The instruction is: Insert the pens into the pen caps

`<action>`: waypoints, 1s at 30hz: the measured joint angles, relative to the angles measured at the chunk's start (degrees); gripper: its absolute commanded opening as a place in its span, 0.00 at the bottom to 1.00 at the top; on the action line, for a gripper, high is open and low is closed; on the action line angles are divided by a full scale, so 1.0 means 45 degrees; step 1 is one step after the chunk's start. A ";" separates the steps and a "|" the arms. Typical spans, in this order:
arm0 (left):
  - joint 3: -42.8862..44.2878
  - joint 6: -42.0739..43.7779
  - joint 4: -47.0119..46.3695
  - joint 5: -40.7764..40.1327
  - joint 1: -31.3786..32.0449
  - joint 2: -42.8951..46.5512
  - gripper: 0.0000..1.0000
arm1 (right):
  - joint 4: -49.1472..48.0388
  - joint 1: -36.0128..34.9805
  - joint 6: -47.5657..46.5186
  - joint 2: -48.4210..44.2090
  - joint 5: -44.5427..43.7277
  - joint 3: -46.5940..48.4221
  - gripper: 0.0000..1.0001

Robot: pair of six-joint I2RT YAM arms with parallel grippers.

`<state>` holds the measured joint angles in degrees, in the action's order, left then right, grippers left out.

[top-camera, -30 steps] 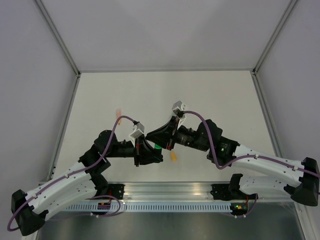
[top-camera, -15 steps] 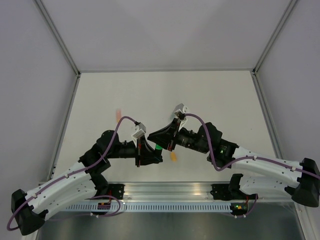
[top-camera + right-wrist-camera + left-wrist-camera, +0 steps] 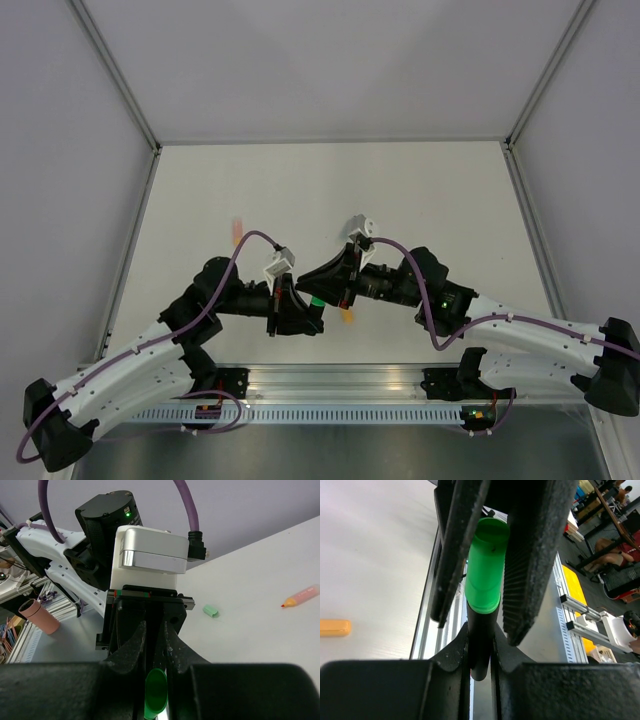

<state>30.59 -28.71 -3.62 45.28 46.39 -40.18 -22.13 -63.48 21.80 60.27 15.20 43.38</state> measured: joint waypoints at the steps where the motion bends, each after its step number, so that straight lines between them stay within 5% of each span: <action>1: 0.0039 -0.0044 0.0000 0.0112 -0.0049 -0.0073 0.02 | -0.0078 0.0000 -0.0029 -0.0005 0.0015 -0.0049 0.00; 18: 0.0418 -0.0471 0.0180 0.1481 -0.0782 -0.0238 0.02 | -0.2603 0.0000 0.1234 -0.0097 0.0063 -0.1209 0.00; 30: 0.0549 -0.0486 0.0282 0.1399 -0.0811 0.0039 0.02 | -0.3944 -0.0636 0.3342 0.0087 -0.1894 -0.1671 0.00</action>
<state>33.06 -30.89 -2.35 51.57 42.74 -40.01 -39.88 -66.35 36.84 60.66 6.68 35.86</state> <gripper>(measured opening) 0.188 0.195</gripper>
